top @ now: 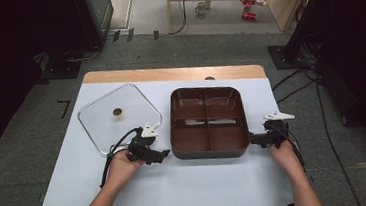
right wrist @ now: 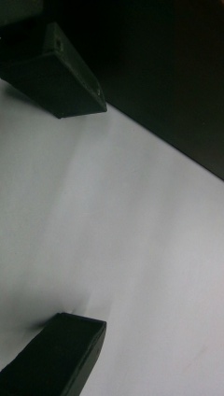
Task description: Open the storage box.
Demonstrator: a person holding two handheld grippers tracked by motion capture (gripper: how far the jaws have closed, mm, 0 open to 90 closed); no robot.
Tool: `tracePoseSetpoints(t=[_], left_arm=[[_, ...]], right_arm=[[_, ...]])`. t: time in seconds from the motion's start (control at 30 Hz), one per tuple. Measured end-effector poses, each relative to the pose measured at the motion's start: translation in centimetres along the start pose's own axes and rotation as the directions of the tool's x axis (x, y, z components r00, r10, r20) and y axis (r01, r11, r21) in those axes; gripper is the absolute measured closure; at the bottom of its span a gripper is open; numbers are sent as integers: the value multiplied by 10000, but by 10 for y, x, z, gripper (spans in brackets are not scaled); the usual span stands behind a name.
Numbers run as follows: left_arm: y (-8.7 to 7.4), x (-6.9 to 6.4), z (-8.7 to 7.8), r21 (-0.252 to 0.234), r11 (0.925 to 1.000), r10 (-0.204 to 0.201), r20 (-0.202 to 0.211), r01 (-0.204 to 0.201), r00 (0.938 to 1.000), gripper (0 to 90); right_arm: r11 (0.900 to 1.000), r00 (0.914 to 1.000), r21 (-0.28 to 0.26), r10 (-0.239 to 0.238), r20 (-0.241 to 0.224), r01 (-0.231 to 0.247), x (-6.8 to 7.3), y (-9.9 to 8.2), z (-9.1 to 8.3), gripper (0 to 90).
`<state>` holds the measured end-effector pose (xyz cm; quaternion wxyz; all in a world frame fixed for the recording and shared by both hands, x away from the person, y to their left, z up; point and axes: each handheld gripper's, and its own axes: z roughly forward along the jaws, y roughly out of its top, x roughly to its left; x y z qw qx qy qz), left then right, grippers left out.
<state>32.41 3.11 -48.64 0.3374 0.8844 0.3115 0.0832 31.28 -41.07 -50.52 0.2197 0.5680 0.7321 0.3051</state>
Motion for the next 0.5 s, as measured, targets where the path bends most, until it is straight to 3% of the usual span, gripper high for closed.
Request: tracePoseSetpoints(t=[0.13,0.27,0.5], left_arm=[[-1,-1,1,2,10000,42,9,-42,10000,196],[-4,-6,2,-66,9983,570,-304,-572,9979,184],[-6,-7,3,-240,9983,513,-375,-522,9980,169]], right_arm=[[10000,10000,1,5,-4,-5,0,0,0,0],[10000,10000,2,3,-1,-3,0,0,0,0],[10000,10000,-1,1,-1,-1,0,0,0,0]])
